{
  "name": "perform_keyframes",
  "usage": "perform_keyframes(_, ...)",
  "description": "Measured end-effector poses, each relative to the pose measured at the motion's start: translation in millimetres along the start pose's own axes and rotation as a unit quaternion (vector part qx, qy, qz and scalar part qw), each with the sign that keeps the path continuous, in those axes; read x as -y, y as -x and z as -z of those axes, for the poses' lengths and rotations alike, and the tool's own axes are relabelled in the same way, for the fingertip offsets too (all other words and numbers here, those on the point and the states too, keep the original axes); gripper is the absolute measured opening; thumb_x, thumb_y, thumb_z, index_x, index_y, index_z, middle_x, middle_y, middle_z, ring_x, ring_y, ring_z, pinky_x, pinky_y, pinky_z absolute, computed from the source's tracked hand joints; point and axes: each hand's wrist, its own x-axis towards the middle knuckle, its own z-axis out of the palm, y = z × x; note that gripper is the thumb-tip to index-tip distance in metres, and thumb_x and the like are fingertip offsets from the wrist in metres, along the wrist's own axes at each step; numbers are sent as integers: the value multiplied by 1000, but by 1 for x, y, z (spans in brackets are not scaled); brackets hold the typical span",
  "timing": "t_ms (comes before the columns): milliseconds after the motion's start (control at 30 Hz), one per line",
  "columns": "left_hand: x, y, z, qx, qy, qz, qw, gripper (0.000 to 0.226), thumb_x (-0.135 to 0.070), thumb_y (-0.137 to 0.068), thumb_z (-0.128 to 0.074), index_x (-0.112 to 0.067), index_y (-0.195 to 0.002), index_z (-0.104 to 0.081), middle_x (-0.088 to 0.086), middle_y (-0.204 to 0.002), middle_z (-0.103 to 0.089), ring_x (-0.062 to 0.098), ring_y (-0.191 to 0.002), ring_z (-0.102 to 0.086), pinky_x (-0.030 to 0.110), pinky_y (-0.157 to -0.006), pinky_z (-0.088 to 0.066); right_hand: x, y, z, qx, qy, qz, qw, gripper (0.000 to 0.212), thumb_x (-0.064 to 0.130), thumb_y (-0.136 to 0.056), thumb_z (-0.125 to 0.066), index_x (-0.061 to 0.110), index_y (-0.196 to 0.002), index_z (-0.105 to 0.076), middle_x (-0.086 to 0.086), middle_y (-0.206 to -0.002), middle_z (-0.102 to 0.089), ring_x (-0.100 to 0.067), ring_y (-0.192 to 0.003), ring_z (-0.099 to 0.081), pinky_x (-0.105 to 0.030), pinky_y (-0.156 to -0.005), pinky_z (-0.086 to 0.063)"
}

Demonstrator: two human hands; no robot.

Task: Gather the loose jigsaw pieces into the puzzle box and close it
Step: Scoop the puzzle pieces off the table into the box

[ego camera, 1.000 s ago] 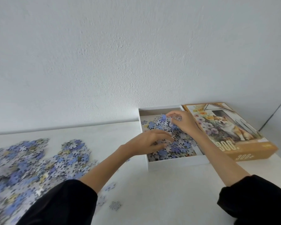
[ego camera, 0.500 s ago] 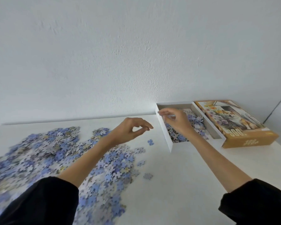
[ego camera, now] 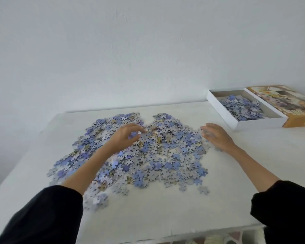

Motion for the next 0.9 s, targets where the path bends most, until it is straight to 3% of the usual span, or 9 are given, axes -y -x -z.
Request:
perform_keyframes(100, 55, 50, 21, -58, -82, 134, 986, 35, -38, -91, -51, -22, -123, -56, 8, -133, -47, 25, -122, -45, 53, -103, -35, 13, 12, -12, -11, -21, -26, 999, 45, 43, -93, -37, 27, -135, -43, -3, -147, -33, -19, -139, -19, -42, -111, -17)
perform_keyframes(200, 91, 91, 39, -54, -118, 351, 927, 53, -54, -91, -40, -25, -135, -42, 11, -145, -32, 30, -134, -29, 58, -109, -21, 38, 20, -32, -29, 3, -42, 999, 49, 44, -94, -31, 24, -137, -40, -9, -149, -29, -23, -139, -18, -41, -112, -15)
perform_keyframes(267, 98, 109, 41, -32, -152, 404, 902, 61, -61, -90, -30, -25, -138, -34, 13, -145, -29, 29, -135, -24, 59, -109, -17, 58, 22, -45, -37, 28, -54, 997, 51, 46, -94, -26, 22, -139, -37, -13, -148, -28, -26, -139, -18, -43, -113, -15)
perform_keyframes(367, 92, 114, 35, -34, -146, 363, 920, 67, -66, -89, -21, -22, -137, -32, 11, -144, -31, 25, -134, -25, 58, -110, -15, 81, 19, -60, -51, 23, -66, 996, 55, 51, -93, -24, 24, -140, -34, -14, -150, -21, -28, -139, -16, -45, -113, -15)
perform_keyframes(467, 75, 103, 31, -61, -18, 284, 957, 70, -63, -87, -24, -18, -140, -29, 11, -147, -24, 27, -133, -30, 53, -111, -17, 96, 17, -66, -50, -49, -26, 997, 48, 40, -94, -40, 24, -139, -36, -14, -151, -19, -26, -140, -14, -45, -111, -15)
perform_keyframes(567, 68, 92, 36, -148, 69, 310, 937, 66, -60, -90, -32, -17, -140, -32, 14, -148, -22, 31, -128, -37, 55, -106, -30, 98, 14, -59, -114, -56, -24, 992, 44, 35, -91, -51, 22, -133, -45, -16, -147, -24, -29, -137, -16, -46, -109, -15)
perform_keyframes(700, 82, 90, 34, -87, -52, 395, 913, 74, -68, -87, -23, -19, -142, -28, 13, -149, -26, 28, -137, -23, 56, -111, -15, 83, 10, -54, -104, 24, -126, 986, 72, 67, -78, -29, 25, -135, -44, -17, -146, -32, -30, -136, -23, -46, -111, -17)
perform_keyframes(767, 81, 92, 29, -39, -59, 369, 927, 97, -85, -72, -7, -21, -143, -25, 8, -150, -25, 25, -138, -21, 56, -111, -11, 87, 9, -60, -60, 27, -103, 992, 83, 74, -72, -21, 27, -139, -37, -14, -149, -28, -29, -138, -22, -46, -113, -13)
perform_keyframes(900, 66, 83, 24, -91, -12, 308, 947, 121, -97, -48, 1, -27, -142, -25, 10, -150, -20, 27, -135, -28, 58, -110, -4, 105, 3, -65, -32, 25, -51, 998, 96, 87, -60, -23, 35, -140, -30, -9, -153, -16, -29, -141, -11, -53, -112, -6)
